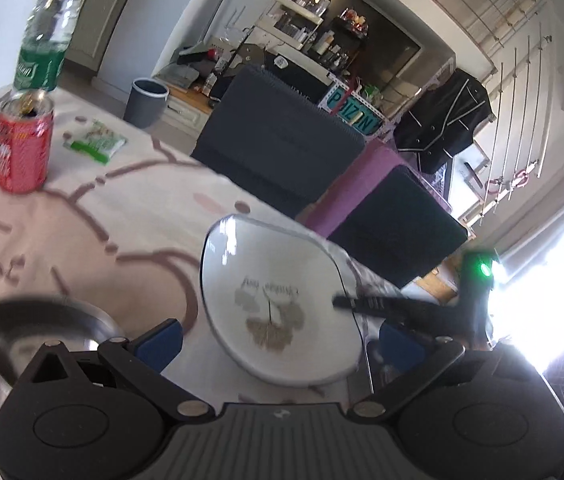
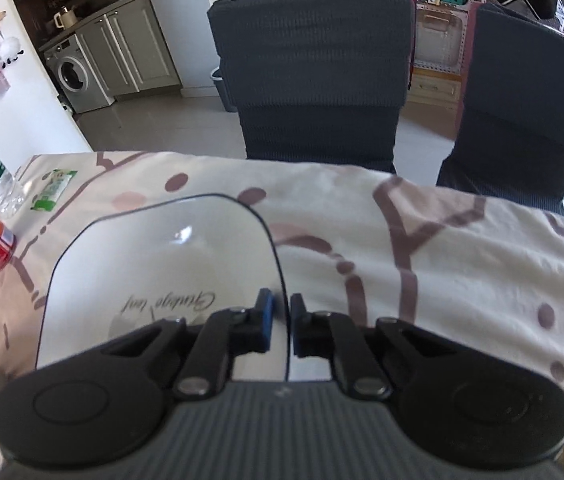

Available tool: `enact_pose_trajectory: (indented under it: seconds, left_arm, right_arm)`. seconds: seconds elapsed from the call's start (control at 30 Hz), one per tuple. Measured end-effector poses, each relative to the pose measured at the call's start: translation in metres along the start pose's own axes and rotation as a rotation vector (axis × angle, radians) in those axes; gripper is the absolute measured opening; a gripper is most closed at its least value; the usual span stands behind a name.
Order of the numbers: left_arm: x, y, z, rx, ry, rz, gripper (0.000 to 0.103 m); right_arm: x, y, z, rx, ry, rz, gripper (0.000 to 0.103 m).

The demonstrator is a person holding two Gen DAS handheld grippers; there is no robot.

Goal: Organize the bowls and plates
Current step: 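Close the left gripper on the plate rim while the right gripper holds it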

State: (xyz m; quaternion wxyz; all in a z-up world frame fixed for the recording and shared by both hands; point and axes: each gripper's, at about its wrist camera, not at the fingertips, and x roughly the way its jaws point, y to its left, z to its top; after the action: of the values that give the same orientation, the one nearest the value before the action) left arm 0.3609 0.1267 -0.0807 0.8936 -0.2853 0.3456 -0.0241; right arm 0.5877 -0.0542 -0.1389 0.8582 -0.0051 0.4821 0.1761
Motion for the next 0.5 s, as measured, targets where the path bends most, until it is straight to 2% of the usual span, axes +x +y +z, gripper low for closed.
enact_pose_trajectory:
  seconds: [0.03, 0.1, 0.13, 0.3, 0.37, 0.5]
  left_arm:
    - [0.006, -0.001, 0.006, 0.017, -0.003, 0.011, 0.1]
    - [0.019, -0.001, 0.017, 0.056, -0.01, 0.037, 0.086]
    - [0.026, 0.001, 0.022, 0.074, -0.006, 0.049, 0.083]
    - [0.065, 0.013, 0.037, 0.15, 0.081, 0.111, 0.056]
    - [0.073, 0.018, 0.038, 0.175, 0.092, 0.147, 0.048]
    - [0.079, 0.025, 0.04, 0.227, 0.115, 0.186, 0.038]
  right_arm:
    - [-0.004, -0.002, -0.003, 0.005, 0.003, 0.001, 0.01]
    - [-0.007, -0.001, -0.006, -0.002, 0.015, 0.002, 0.01]
    - [-0.01, -0.003, -0.009, -0.007, 0.023, 0.007, 0.01]
    - [-0.011, -0.007, -0.012, 0.034, 0.026, 0.051, 0.01]
    - [-0.01, -0.007, -0.012, 0.067, 0.022, 0.058, 0.01]
    - [-0.007, 0.005, -0.011, 0.042, 0.024, 0.08, 0.009]
